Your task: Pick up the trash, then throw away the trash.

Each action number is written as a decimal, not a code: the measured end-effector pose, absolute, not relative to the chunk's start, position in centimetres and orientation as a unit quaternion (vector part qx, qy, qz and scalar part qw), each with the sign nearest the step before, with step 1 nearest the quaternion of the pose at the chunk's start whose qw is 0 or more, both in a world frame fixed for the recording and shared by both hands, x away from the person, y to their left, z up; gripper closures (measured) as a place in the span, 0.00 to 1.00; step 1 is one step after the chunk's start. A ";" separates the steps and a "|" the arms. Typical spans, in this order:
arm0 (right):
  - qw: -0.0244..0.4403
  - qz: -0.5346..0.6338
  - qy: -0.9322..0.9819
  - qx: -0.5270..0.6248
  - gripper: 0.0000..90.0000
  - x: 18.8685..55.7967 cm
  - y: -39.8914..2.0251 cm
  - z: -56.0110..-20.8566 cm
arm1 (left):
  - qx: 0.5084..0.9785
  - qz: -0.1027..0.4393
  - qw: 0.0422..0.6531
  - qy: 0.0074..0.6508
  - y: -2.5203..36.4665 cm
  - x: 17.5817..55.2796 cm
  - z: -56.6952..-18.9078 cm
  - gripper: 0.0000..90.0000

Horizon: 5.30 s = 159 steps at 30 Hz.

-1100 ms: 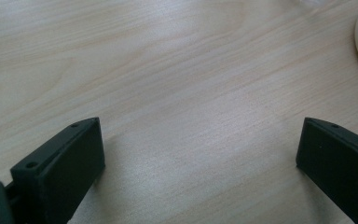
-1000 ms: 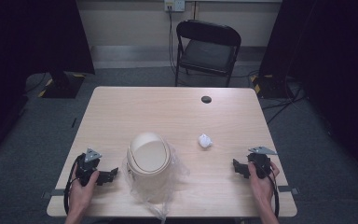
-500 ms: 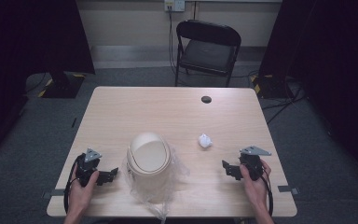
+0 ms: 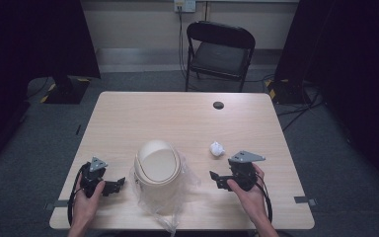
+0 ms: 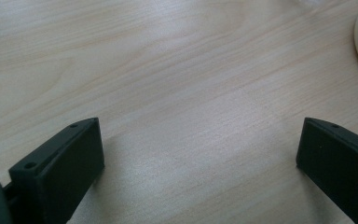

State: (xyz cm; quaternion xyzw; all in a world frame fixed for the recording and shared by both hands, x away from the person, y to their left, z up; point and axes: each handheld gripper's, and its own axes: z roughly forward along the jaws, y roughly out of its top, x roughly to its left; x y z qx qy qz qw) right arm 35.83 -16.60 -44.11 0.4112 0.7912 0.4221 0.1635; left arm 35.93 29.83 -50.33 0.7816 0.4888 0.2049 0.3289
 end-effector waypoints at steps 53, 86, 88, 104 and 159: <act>0.093 0.432 0.846 0.298 0.17 37.9 -3.1 -39.8 | 0.781 0.204 0.329 0.490 29.8 35.9 -50.3 0.00; 0.078 0.479 0.820 0.302 0.17 37.5 -5.6 -38.0 | 0.780 0.205 0.329 0.491 29.8 35.8 -50.3 0.00; 0.078 0.487 0.815 0.305 0.17 37.4 -6.5 -37.6 | 0.780 0.206 0.329 0.491 29.8 35.8 -50.3 0.00; 0.118 0.479 0.798 0.346 0.18 38.3 -12.1 -38.9 | 0.780 0.205 0.329 0.491 29.8 35.8 -50.3 0.00; 0.149 0.371 0.806 0.437 0.56 46.3 -16.8 -49.1 | 0.775 0.209 0.326 0.499 29.7 35.7 -50.3 0.00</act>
